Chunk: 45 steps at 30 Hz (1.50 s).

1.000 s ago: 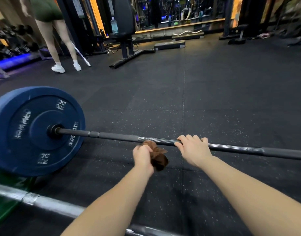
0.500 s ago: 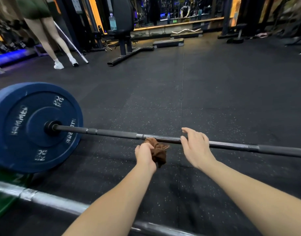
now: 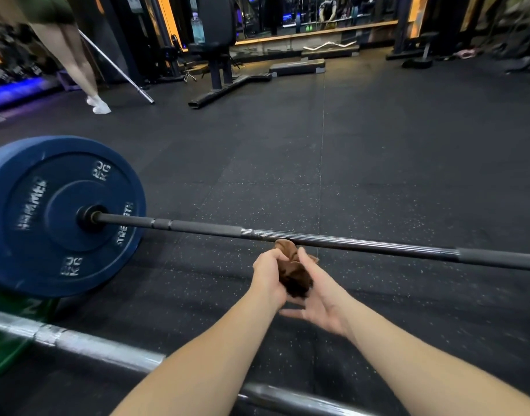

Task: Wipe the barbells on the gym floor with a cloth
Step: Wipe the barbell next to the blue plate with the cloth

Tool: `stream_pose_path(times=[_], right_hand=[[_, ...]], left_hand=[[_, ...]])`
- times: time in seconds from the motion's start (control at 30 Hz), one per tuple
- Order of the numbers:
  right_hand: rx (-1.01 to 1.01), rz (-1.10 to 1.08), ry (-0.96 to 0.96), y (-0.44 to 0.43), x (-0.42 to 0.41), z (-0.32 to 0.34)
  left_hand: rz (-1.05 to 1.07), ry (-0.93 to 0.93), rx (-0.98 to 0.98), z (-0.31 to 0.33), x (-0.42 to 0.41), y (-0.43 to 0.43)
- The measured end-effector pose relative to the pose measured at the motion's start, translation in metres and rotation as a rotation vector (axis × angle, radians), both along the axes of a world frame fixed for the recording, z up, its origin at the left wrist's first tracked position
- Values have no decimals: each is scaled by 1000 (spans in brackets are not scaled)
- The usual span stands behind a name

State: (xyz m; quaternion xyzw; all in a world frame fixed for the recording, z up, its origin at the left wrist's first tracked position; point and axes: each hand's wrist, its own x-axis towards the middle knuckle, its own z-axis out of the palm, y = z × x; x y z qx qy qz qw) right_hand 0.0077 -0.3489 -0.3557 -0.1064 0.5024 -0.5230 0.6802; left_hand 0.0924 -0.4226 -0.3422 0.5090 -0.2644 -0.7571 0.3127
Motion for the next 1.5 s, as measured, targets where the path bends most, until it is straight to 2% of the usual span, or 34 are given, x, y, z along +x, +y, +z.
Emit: stream_pose_path(times=[0.13,0.23,0.37,0.43,0.5,0.6,0.67,0.73,0.8,0.87,1.03,1.2,1.33,1.5], right_hand=[[-40,-85,-16,-15,12,-3],[-63,-169,-1,-20,14,-5],[-104,-293,-72,-25,13,0],[-117,-392,-128,-29,10,0],[-127,-493,-194,-33,6,-1],[-133,-565,-250,-32,5,-3],[-112,-612,-243,-30,6,-7],[-87,-682,-254,-33,5,-11],[-86,-736,-252,-36,5,-12],[-108,-752,-253,-38,3,-12],[-87,-726,-226,-48,22,-4],[-108,-682,-224,-52,45,6],[-104,-768,-201,-44,26,6],[-115,-872,-201,-18,-22,-3]], left_hand=[[-11,8,-12,12,-1,6],[94,-17,-12,7,5,-3],[287,-434,-177,-7,13,-14],[289,-541,-264,-3,20,-18],[237,-665,-438,5,30,-25],[61,-945,-972,20,45,-34],[-57,-1050,-1284,28,48,-43],[-268,-1109,-1390,32,48,-50],[-549,-1151,-1368,28,48,-51],[-732,-1220,-1366,16,49,-48],[-742,-1286,-1359,6,51,-44],[-750,-1269,-1295,7,48,-38],[-800,-1341,-1327,5,53,-40],[-847,-1360,-1279,9,55,-39]])
